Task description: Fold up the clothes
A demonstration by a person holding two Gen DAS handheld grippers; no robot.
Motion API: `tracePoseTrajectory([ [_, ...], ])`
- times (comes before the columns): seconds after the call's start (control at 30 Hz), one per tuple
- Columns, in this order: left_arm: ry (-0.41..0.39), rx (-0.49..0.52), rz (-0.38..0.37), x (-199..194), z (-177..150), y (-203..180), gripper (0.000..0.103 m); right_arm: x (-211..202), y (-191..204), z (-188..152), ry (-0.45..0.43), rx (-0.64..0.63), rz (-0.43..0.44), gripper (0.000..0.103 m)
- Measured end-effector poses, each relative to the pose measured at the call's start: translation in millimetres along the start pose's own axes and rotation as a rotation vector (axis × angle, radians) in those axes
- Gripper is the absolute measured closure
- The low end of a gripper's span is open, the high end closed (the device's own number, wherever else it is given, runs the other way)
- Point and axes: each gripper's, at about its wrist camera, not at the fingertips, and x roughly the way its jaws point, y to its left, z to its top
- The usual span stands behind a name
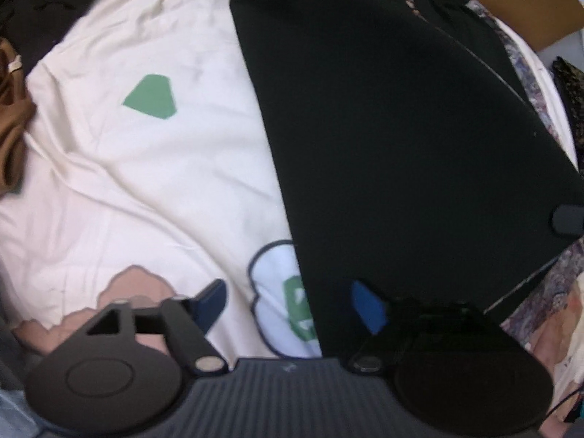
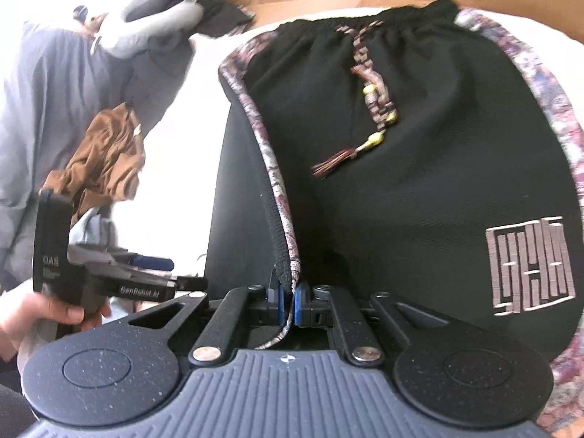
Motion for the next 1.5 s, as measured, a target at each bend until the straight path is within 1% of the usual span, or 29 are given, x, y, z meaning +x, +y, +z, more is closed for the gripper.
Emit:
tracePoseTrajectory([
  [0.07, -0.003, 0.004, -0.006, -1.1, 1.5, -1.4, 0.013, -9.4, -4.5, 0.8, -0.013, 0.005, -0.022, 0.101],
  [0.17, -0.002, -0.01, -0.016, -1.9, 4.5, -0.3, 0.012, -22.3, -10.5, 2.3, -0.021, 0.02, -0.055, 0.101],
  [0.27, 0.007, -0.016, -0.029, -2.8, 4.9, 1.4, 0.012, -35.9, -16.9, 2.7, -0.023, 0.064, -0.069, 0.101],
  [0.37, 0.025, -0.005, -0.049, -2.8, 2.2, 0.8, 0.012, -51.0, -23.1, 3.9, -0.027, 0.083, -0.109, 0.101],
  [0.47, 0.048, 0.007, -0.053, -1.6, 0.4, -1.7, 0.012, -66.2, -32.6, 1.8, -0.033, 0.109, -0.145, 0.101],
  [0.6, 0.057, 0.034, -0.063, -3.2, -3.1, -9.9, 0.012, -79.8, -43.7, -8.2, -0.032, 0.142, -0.193, 0.101],
  [0.7, 0.059, 0.053, -0.069, -12.7, -23.0, -8.0, 0.012, -87.0, -53.2, -17.1, -0.031, 0.151, -0.222, 0.101],
  [0.73, 0.061, 0.056, -0.071, -13.8, -23.9, -7.3, 0.012, -89.4, -55.9, -19.8, -0.033, 0.157, -0.23, 0.101],
  [0.8, 0.066, 0.062, -0.074, -12.2, -19.8, -11.2, 0.012, -92.6, -59.2, -23.0, -0.041, 0.154, -0.252, 0.101],
  [0.83, 0.069, 0.065, -0.074, -11.6, -16.1, -5.3, 0.012, -95.6, -61.6, -24.3, -0.049, 0.154, -0.26, 0.101],
  [0.9, 0.081, 0.066, -0.071, 3.0, -1.5, -14.3, 0.013, -100.9, -66.9, -26.2, -0.062, 0.157, -0.266, 0.101],
  [0.93, 0.086, 0.066, -0.078, 5.0, -0.8, -16.3, 0.013, -104.1, -70.2, -26.6, -0.069, 0.155, -0.274, 0.101],
  [1.0, 0.095, 0.065, -0.093, 7.9, -0.7, -19.4, 0.014, -108.8, -78.3, -26.2, -0.08, 0.169, -0.282, 0.101],
  [1.17, 0.112, 0.103, -0.114, 12.1, -5.7, -26.1, 0.015, -114.8, -97.2, -33.2, -0.099, 0.21, -0.304, 0.101],
  [1.3, 0.151, 0.122, -0.14, 17.7, -8.9, -31.7, 0.023, -116.2, -116.2, -42.7, -0.114, 0.258, -0.322, 0.101],
  [1.5, 0.193, 0.168, -0.156, 27.3, -14.4, -43.0, 0.026, -119.8, -144.8, -54.9, -0.141, 0.307, -0.366, 0.101],
])
